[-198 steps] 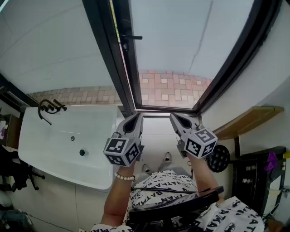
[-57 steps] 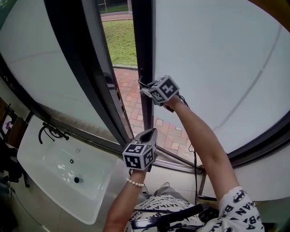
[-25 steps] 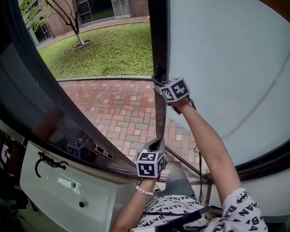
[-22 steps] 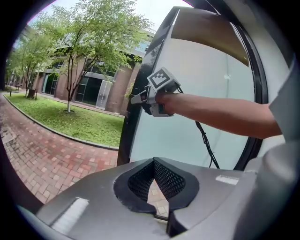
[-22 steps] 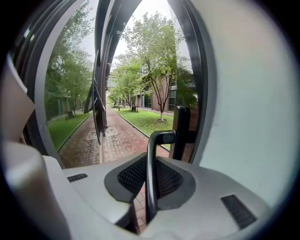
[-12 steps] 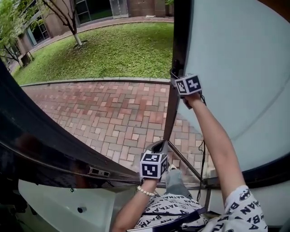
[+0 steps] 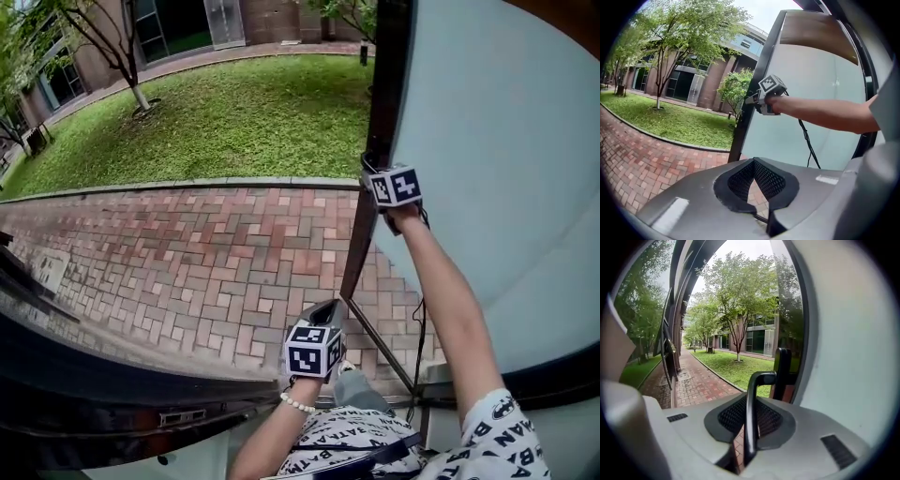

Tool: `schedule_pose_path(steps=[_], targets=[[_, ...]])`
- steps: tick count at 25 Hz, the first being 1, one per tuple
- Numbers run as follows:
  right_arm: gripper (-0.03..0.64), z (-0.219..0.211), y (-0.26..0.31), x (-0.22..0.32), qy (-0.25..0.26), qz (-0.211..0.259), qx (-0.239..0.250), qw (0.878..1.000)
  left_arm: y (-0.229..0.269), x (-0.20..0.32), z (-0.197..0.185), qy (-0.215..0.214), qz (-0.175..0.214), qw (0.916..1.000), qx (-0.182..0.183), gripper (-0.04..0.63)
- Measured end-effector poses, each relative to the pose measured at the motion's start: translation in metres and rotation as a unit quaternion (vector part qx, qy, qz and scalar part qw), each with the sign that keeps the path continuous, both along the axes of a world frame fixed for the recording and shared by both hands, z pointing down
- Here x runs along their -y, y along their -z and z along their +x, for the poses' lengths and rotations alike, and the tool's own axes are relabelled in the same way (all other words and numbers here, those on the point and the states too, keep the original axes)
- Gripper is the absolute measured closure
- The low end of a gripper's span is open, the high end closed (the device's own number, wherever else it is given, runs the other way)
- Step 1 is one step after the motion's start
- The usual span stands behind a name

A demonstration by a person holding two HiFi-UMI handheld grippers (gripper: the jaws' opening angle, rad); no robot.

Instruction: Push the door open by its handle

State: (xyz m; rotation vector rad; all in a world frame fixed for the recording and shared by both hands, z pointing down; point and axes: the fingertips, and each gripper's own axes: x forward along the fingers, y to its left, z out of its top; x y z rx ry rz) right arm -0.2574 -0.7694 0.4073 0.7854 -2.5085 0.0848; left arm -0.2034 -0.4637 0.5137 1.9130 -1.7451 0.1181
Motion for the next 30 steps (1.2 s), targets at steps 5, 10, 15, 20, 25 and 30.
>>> schedule_pose_path(steps=[5, 10, 15, 20, 25, 30], targets=[[0.555, 0.028, -0.001, 0.042, -0.028, 0.002, -0.001, 1.0, 0.001, 0.034, 0.003, -0.014, 0.003, 0.9999, 0.0, 0.603], [0.555, 0.05, 0.001, 0.08, -0.05, 0.001, 0.003, 0.999, 0.004, 0.064, 0.005, -0.017, 0.007, 0.9998, 0.002, 0.603], [0.555, 0.089, -0.002, 0.12, -0.086, -0.002, 0.003, 0.996, 0.0, 0.088, 0.019, -0.04, 0.002, 0.9992, 0.004, 0.603], [0.555, 0.109, -0.008, 0.151, -0.108, -0.009, 0.006, 0.994, -0.004, 0.105, 0.011, -0.034, 0.004, 0.9993, 0.01, 0.603], [0.555, 0.128, -0.002, 0.18, -0.125, -0.01, -0.015, 0.992, 0.005, 0.128, 0.012, -0.041, 0.006, 0.9991, 0.009, 0.603], [0.555, 0.159, -0.009, 0.203, -0.152, -0.012, -0.014, 0.988, -0.001, 0.15, 0.024, -0.053, 0.01, 0.9984, 0.012, 0.603]])
